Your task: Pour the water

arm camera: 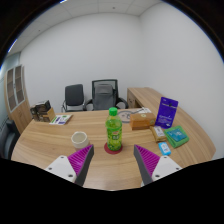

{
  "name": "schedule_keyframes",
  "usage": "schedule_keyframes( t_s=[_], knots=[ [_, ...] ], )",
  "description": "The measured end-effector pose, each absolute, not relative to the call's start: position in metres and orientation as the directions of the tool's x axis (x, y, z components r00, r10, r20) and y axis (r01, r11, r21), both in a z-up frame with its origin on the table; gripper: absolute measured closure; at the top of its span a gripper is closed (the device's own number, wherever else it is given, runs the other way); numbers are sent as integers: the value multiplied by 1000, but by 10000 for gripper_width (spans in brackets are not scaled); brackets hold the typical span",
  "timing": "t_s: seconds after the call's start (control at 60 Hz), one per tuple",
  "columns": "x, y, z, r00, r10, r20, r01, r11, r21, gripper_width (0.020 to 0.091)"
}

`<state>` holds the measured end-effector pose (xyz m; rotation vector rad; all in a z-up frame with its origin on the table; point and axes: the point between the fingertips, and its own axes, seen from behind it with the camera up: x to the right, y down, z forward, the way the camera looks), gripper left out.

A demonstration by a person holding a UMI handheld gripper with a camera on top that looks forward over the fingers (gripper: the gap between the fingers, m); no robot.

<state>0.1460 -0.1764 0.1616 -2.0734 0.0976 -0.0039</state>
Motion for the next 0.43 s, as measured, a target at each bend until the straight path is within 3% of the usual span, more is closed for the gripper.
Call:
schedule_keyframes(
  t_s=[0.15, 0.433],
  knots=[
    [146, -192, 197, 994, -107, 12, -37, -437, -899, 285],
    [129, -202, 226, 993, -118, -7, -54, -395, -917, 281]
  ],
)
